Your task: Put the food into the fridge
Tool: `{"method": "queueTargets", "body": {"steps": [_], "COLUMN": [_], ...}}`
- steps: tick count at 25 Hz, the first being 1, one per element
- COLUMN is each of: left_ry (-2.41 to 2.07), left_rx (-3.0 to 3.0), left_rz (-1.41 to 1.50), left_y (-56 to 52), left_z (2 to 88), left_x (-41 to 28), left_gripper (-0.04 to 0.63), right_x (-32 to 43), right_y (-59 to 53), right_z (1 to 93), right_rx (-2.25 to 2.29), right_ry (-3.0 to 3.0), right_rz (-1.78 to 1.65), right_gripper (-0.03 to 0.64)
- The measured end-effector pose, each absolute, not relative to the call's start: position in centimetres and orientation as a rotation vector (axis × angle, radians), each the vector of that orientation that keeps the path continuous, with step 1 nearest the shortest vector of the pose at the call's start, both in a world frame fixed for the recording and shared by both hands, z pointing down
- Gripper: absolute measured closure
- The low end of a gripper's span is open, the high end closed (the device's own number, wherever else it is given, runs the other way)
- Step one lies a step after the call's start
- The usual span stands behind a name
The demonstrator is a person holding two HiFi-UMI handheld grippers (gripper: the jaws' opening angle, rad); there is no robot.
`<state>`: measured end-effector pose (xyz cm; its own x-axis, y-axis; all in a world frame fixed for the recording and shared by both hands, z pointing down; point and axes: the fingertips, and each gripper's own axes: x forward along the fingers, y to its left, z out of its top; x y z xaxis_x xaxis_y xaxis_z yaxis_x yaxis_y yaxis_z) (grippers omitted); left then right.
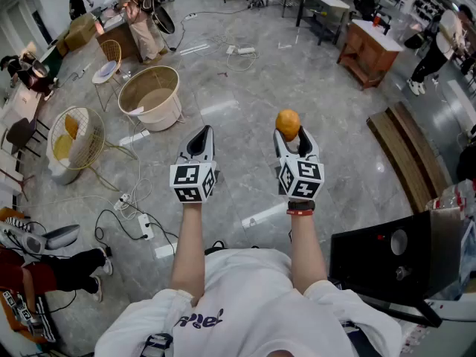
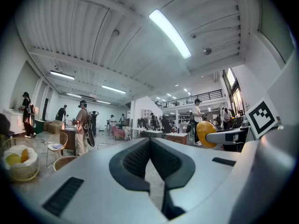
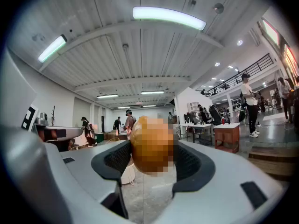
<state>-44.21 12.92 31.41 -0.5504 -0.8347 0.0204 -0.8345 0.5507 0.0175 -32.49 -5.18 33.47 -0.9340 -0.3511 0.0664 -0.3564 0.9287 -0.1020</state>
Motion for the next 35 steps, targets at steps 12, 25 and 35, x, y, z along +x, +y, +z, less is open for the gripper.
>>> {"method": "queueTargets", "body": {"steps": [12, 25, 35], "left_ry": [-2.600, -2.131, -1.761], "left_rx": [1.705, 2.216, 2.509], "left_rz": [0.026, 0.077, 0.083], "left_y": [4.4, -10.6, -18.3], "left_z": [31.1, 33.6, 34.5], "left_x": [-38.4, -28.7, -22.1], "left_gripper": [0.577, 0.577, 0.577], "right_x": [-24.7, -12.6, -5.6], "right_y": [-11.1, -17.7, -20.5], "right_z": [33.8, 36.0, 37.2], "right_rx": [0.774, 1.300, 1.724], "right_ry": [-2.998, -2.804, -2.619], "right_rz": [0.231, 0.263, 0.375], "right_gripper": [0.322, 0.321, 0.321]}}
